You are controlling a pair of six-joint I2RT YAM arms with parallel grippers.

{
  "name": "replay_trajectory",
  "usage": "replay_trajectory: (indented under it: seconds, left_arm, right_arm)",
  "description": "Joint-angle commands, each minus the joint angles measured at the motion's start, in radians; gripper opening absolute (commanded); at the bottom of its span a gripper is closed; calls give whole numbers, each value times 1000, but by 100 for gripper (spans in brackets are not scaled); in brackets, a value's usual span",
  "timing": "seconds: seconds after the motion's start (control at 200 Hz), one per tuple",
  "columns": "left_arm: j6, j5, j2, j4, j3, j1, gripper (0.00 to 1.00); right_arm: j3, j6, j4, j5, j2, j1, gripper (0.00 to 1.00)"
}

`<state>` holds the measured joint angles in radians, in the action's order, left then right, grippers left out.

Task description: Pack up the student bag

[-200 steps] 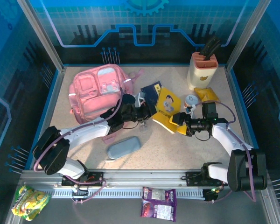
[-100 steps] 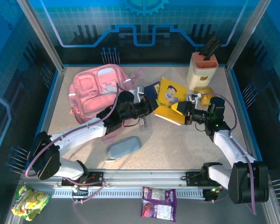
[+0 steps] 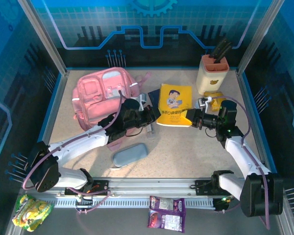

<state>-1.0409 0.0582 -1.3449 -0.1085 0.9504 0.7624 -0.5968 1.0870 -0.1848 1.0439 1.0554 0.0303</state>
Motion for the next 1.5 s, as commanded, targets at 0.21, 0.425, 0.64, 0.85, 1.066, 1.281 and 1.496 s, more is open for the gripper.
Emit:
replay_trajectory:
  seconds: [0.21, 0.425, 0.64, 0.85, 1.066, 1.281, 1.496]
  left_arm:
    - [240, -101, 76, 183, 1, 17, 33]
    - [578, -365, 96, 629, 80, -14, 52]
    - [705, -417, -19, 784, 96, -92, 59]
    - [743, -428, -141, 752, 112, -164, 65]
    - [802, -415, -249, 685, 138, -234, 63]
    - [848, -398, -305, 661, 167, -252, 34]
    - [863, -353, -314, 675, 245, -252, 0]
  right_arm:
    - [-173, -329, 396, -96, -28, 39, 0]
    - [-263, -481, 621, -182, -14, 62, 0]
    - [-277, -548, 705, -252, 10, 90, 0]
    - [-277, -552, 703, -272, 17, 106, 0]
    - [-271, -544, 687, -265, 20, 108, 0]
    - [-241, -524, 647, -264, 19, 110, 0]
    - [-244, -526, 635, -276, 57, 121, 0]
